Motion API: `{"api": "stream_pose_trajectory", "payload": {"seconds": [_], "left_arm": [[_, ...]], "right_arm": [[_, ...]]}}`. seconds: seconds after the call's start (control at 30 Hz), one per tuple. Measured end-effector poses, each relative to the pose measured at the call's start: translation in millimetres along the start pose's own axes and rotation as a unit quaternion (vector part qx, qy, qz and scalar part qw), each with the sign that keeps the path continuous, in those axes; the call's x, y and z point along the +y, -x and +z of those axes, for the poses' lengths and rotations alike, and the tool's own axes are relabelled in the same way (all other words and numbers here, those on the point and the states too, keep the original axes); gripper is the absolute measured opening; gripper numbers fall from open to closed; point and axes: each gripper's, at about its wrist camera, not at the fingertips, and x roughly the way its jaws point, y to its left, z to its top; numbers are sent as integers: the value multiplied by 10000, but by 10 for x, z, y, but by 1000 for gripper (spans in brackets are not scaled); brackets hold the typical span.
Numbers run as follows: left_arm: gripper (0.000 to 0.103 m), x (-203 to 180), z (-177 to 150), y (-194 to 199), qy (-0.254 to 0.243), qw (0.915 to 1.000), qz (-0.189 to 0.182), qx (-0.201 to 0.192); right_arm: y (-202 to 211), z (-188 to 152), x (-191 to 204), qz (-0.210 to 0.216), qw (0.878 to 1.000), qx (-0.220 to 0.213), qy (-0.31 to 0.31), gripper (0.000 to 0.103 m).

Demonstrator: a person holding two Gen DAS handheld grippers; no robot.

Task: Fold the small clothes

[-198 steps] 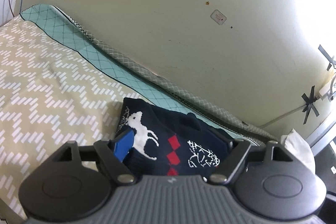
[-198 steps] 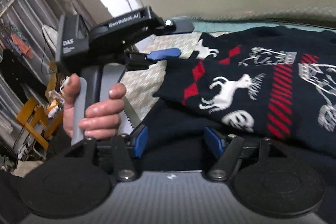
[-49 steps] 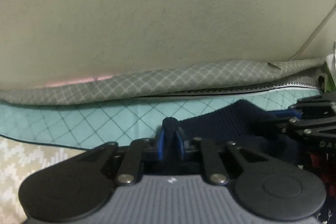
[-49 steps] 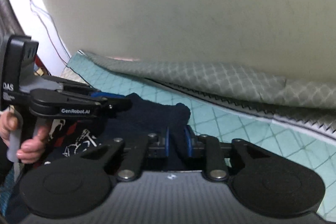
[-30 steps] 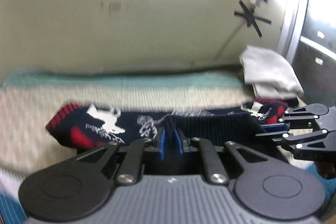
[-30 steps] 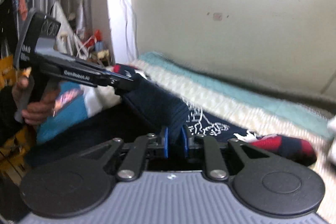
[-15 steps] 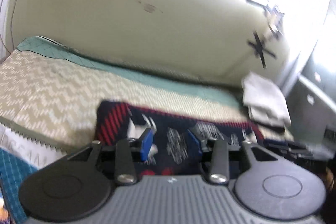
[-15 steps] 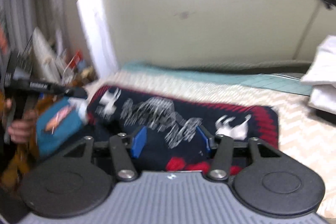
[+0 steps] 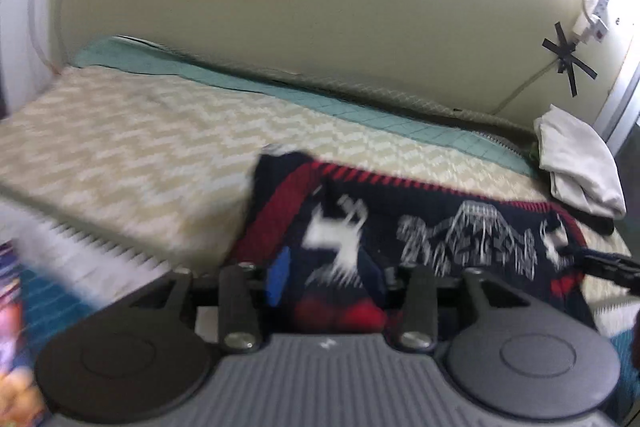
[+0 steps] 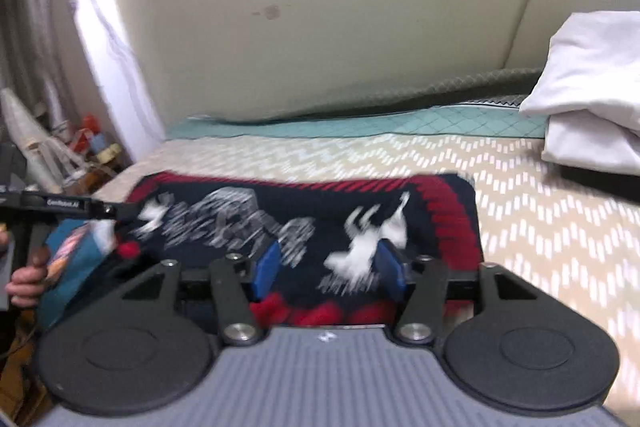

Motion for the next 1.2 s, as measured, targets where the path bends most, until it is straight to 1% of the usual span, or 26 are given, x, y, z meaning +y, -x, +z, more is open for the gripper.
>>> {"api": "stream_pose_trajectory", "payload": {"seconds": [0.07,0.1,0.13,0.17,0.23,0.3,0.33,0.43,0.5,0.57,0.63,0.67,0.7,0.73,0.77,0.8,0.83,0.87,0.9,1.0,1.1,1.2], "left_arm": [[41,80,-177,262,49,10000,-11,20],[44,122,-304,410,96,9999,-42,56],[50,139,-392,516,124,9999,-69,92],[52,152,-494,617,143,9997,-101,140],[61,160,-718,792,156,9995,-150,208],[63,155,-893,925,244,9991,-209,274],[65,148,-980,963,345,9985,-256,339],[67,155,-1199,980,597,9959,-363,567],[69,147,-1301,1032,629,9959,-380,531],[69,137,-1351,1041,738,9942,-543,572],[65,97,-1381,1017,766,9941,-537,557],[60,54,-1382,1016,707,9952,-466,500],[25,17,-1377,1013,627,9959,-428,483],[8,-7,-1370,976,614,9952,-430,626],[7,-2,-1358,970,671,9947,-415,663],[7,20,-1343,988,747,9942,-435,646],[7,70,-1319,1036,857,9936,-461,570],[7,142,-1290,1101,1008,9925,-519,451],[7,243,-1255,1178,1247,9897,-637,301],[7,456,-1171,1267,1801,9786,-995,56],[7,510,-1032,1193,2068,9709,-1206,-73],[7,511,-755,1052,2232,9647,-1387,-179]], "right_arm": [[215,-146,35,245,9996,29,-103,52],[316,-231,20,362,9991,50,-198,52],[445,-325,65,439,9986,62,-291,52],[556,-422,65,499,9980,82,-391,52],[717,-605,71,532,9970,131,-554,53],[851,-780,91,601,9957,200,-676,55],[898,-848,101,637,9952,228,-706,55],[1021,-1036,134,791,9926,352,-852,55],[1069,-1150,157,815,9909,478,-963,54],[1112,-1249,163,822,9897,545,-1038,53],[1164,-1330,180,898,9876,474,-1200,53],[1160,-1343,190,984,9857,480,-1283,47],[1133,-1364,218,1106,9833,523,-1346,40],[1093,-1393,270,1209,9816,601,-1350,19],[1050,-1419,336,1169,9826,685,-1267,10],[1027,-1417,373,1096,9846,716,-1162,9],[1053,-1396,379,1088,9857,635,-1118,7],[1111,-1365,365,1121,9859,491,-1145,6],[1201,-1318,314,1153,9853,282,-1229,6],[1390,-1196,150,1235,9799,-135,-1560,6],[1384,-1077,91,1307,9773,-252,-1647,6],[1290,-919,52,1369,9755,-311,-1696,6]]}}
